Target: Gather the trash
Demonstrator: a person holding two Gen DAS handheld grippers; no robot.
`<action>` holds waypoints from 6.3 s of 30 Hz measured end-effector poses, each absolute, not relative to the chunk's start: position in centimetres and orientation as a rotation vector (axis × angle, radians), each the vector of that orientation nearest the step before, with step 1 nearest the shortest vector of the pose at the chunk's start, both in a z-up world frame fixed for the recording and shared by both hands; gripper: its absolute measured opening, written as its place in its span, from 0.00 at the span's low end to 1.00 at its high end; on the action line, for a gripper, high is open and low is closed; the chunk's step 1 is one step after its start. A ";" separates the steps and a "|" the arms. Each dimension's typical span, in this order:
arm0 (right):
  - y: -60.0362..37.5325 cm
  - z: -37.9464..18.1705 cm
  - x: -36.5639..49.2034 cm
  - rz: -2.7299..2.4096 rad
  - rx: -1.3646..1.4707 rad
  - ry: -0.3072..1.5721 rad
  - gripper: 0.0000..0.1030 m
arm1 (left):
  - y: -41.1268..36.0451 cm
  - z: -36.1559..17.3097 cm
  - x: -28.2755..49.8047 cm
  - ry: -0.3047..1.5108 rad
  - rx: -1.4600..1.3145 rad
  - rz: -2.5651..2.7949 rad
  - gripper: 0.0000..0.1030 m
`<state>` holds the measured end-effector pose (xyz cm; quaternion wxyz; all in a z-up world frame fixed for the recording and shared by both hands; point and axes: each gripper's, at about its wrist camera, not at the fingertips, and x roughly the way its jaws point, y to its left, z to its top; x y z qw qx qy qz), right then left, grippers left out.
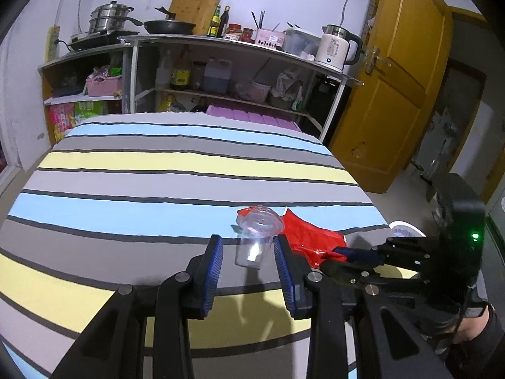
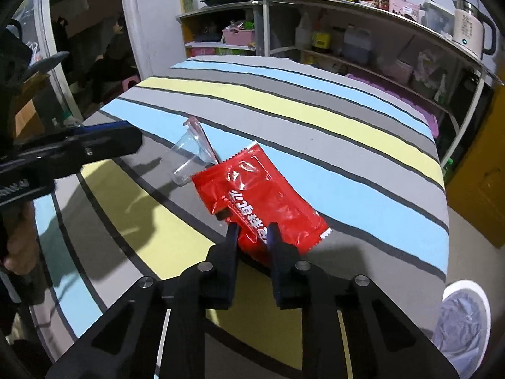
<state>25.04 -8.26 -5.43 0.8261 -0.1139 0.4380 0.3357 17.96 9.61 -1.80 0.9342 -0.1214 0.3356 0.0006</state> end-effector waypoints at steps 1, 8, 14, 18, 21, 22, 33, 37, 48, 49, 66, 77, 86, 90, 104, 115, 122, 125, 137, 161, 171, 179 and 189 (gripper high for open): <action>-8.4 -5.4 25.0 0.709 -0.231 0.931 0.16 | 9.6 -1.8 18.2 0.688 -0.247 -0.001 0.32; -10.4 -4.8 24.7 0.653 -0.135 0.929 0.13 | 8.8 -2.9 20.3 0.733 -0.227 -0.019 0.37; -11.3 -4.5 24.7 0.632 -0.090 0.927 0.13 | 8.5 -4.4 22.0 0.796 -0.218 -0.002 0.37; -11.6 -4.4 24.4 0.621 -0.075 0.923 0.13 | 8.4 -4.8 22.4 0.813 -0.239 -0.008 0.37; -11.9 -4.3 24.3 0.615 -0.062 0.922 0.13 | 8.1 -4.8 22.4 0.815 -0.232 -0.014 0.28; -12.0 -4.3 24.2 0.612 -0.059 0.923 0.13 | 7.9 -4.8 22.4 0.811 -0.226 -0.012 0.28; -13.9 -3.1 22.4 0.565 -0.014 0.894 0.12 | 5.6 -3.1 19.7 0.757 -0.207 -0.057 0.28; -14.6 -2.2 21.4 0.546 -0.003 0.872 0.12 | 4.2 -2.0 18.0 0.734 -0.200 -0.085 0.28; -17.2 0.7 18.3 0.488 0.024 0.810 0.11 | 1.0 1.2 14.7 0.668 -0.182 -0.152 0.28; -17.6 0.9 18.0 0.478 0.027 0.803 0.11 | 0.7 1.5 14.4 0.663 -0.179 -0.159 0.28; -24.3 3.2 14.2 0.351 0.075 0.738 0.11 | -6.2 4.1 13.9 0.619 -0.122 -0.277 0.28; -28.2 2.9 13.6 0.273 0.108 0.739 0.11 | -10.6 4.1 14.9 0.626 -0.092 -0.353 0.28; -30.2 2.5 13.9 0.225 0.134 0.744 0.11 | -12.9 3.5 16.4 0.640 -0.073 -0.395 0.28; -31.1 2.0 13.9 0.208 0.146 0.752 0.11 | -13.9 3.0 17.0 0.651 -0.065 -0.406 0.28; -33.6 0.2 15.0 0.166 0.167 0.778 0.06 | -16.9 1.1 19.3 0.693 -0.040 -0.442 0.28; -35.8 -0.9 16.2 0.134 0.204 0.792 0.06 | -18.6 -1.2 21.7 0.765 -0.034 -0.455 0.28; -36.4 -1.6 16.3 0.115 0.213 0.814 0.06 | -19.6 -2.5 23.2 0.818 -0.035 -0.475 0.28; -36.4 -1.8 16.5 0.114 0.215 0.818 0.06 | -19.5 -2.9 23.5 0.832 -0.040 -0.476 0.29; -34.5 0.0 15.3 0.142 0.184 0.790 0.14 | -18.0 -1.0 21.2 0.767 -0.058 -0.473 0.29; -27.3 4.6 8.4 0.224 0.077 0.709 0.31 | -11.8 3.1 10.4 0.637 -0.066 -0.375 0.29; -26.2 4.5 5.2 0.243 0.053 0.711 0.31 | -10.8 3.7 6.8 0.601 -0.044 -0.338 0.29; -26.0 4.6 3.4 0.239 0.033 0.700 0.32 | -10.5 3.8 4.8 0.594 -0.038 -0.311 0.30; -26.0 4.4 3.0 0.235 0.037 0.701 0.32 | -10.7 3.5 4.4 0.599 -0.034 -0.296 0.30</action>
